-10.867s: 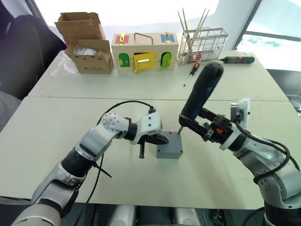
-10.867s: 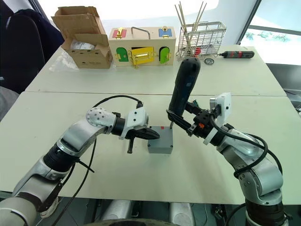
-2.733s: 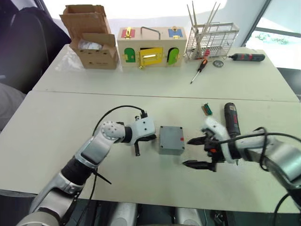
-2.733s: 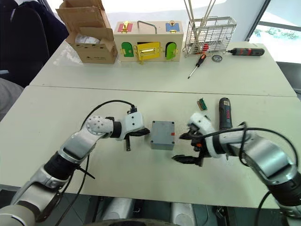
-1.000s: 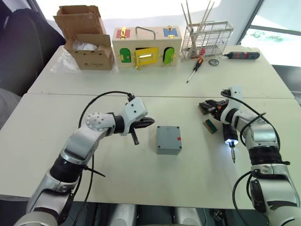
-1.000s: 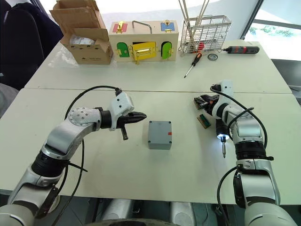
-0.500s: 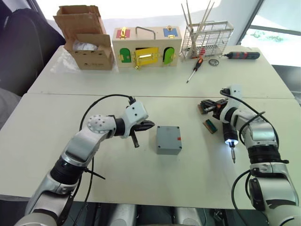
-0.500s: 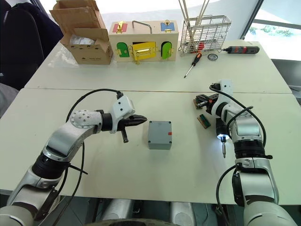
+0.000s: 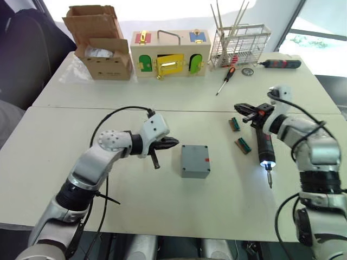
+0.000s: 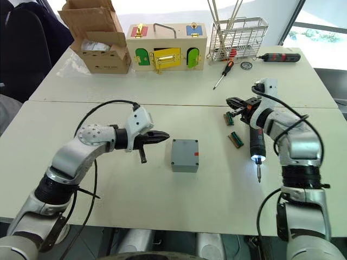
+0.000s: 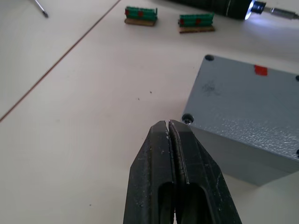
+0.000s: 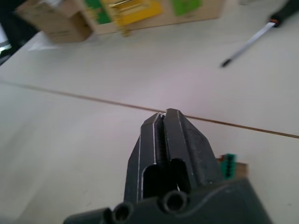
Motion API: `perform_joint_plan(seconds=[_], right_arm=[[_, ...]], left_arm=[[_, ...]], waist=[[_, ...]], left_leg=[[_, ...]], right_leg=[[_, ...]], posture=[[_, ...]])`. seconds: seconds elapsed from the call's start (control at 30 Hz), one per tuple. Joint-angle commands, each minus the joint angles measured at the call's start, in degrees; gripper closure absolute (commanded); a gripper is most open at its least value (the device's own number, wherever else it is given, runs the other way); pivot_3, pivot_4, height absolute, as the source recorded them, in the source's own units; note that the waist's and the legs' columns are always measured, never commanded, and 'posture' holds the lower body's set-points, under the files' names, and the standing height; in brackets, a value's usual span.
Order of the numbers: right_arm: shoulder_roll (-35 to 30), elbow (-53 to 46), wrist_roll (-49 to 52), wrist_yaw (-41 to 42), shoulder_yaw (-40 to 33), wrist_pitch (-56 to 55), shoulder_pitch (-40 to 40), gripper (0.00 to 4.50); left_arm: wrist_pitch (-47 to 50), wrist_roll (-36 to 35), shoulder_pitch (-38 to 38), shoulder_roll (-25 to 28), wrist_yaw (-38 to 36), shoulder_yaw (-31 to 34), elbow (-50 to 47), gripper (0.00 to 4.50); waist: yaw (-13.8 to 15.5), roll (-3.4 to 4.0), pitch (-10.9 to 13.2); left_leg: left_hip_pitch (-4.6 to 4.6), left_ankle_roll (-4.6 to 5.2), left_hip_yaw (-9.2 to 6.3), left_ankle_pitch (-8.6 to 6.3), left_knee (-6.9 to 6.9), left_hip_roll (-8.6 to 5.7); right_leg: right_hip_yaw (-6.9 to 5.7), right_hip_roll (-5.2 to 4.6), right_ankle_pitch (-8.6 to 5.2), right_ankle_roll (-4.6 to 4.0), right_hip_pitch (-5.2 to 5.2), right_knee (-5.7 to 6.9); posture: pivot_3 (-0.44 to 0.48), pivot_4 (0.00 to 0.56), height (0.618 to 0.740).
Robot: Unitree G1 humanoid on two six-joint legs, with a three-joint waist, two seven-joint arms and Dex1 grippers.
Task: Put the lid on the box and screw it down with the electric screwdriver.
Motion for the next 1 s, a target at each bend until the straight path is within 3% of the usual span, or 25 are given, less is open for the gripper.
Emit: perform_joint_plan(seconds=[0.03,0.2,0.37,1.0], right_arm=[[-2.0,-12.3,7.8,4.1,-1.1,5.6,4.7,4.44],[-0.9,-19.8,11.8,2.7,1.4,9.8,9.2,4.44],[1.1,-20.1,10.6,0.6,4.7,8.8,10.2,4.44],[1.2,-19.4,10.8,-1.0,5.2,9.3,11.6,4.44]], left_arm=[[2.6,-4.9,0.1,3.9,-4.5,2.5,-6.1,4.5],[3.5,-8.0,2.6,9.4,-9.5,0.6,-10.2,4.5],[2.8,-7.2,2.9,8.4,-8.1,-1.3,-9.5,4.5],[2.3,-7.2,3.1,7.4,-6.1,-2.4,-9.0,4.5]], waist=[[0.0,0.0,0.0],[-0.1,0.0,0.0],[0.4,0.0,0.0],[0.2,0.0,0.0]], left_leg=[[0.0,0.0,0.0,0.0,0.0,0.0],[0.05,0.01,0.04,0.0,0.03,0.01],[0.05,0.01,0.02,0.0,0.07,-0.01],[0.06,0.01,0.02,-0.01,0.06,-0.01]], right_leg=[[0.0,0.0,0.0,0.0,0.01,-0.01],[0.06,0.0,0.0,0.0,0.03,0.02],[0.06,0.0,0.0,0.0,0.09,-0.02],[0.06,0.0,0.0,0.0,0.07,-0.01]], posture=[[0.0,0.15,0.73],[0.0,0.15,0.73],[0.0,0.15,0.73],[0.0,0.15,0.73]])
